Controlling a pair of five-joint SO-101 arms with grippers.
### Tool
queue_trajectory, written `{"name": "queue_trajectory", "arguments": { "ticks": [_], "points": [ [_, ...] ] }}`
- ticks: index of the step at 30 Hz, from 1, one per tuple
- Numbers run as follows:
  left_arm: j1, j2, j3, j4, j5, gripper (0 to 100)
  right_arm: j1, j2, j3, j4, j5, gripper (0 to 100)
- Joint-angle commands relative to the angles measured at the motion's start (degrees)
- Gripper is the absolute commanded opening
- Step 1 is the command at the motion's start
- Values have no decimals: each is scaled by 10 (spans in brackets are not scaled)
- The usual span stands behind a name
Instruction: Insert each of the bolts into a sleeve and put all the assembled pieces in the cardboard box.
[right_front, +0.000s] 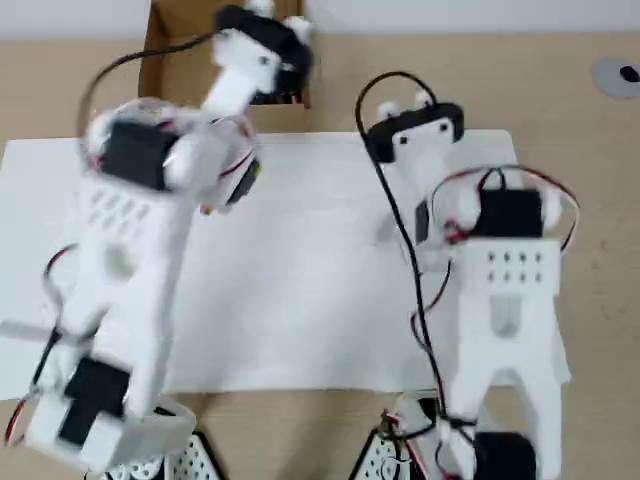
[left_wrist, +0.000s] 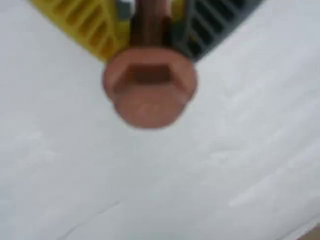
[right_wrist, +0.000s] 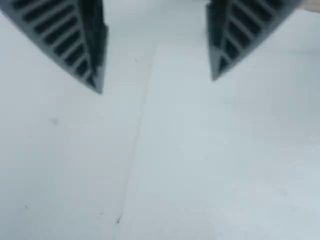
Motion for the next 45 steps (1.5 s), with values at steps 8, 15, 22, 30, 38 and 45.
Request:
{"name": "queue_trajectory", "arguments": {
  "ticks": [8,15,22,30,38,45],
  "points": [
    [-8,-334,301,1,61,6,9,168,17,-87,-89,172],
    [-8,-461,426,1,98,6,7,326,-93,-85,-305,171],
    [-8,-531,507,0,98,6,-22,413,-192,-40,-365,171],
    [-8,-549,513,-7,98,6,-80,429,-268,-46,-366,171],
    [-8,-550,513,-7,95,6,-49,492,-225,-137,-366,171],
    [-8,-548,513,-7,94,6,-13,654,-240,-189,-365,170]
  ]
}}
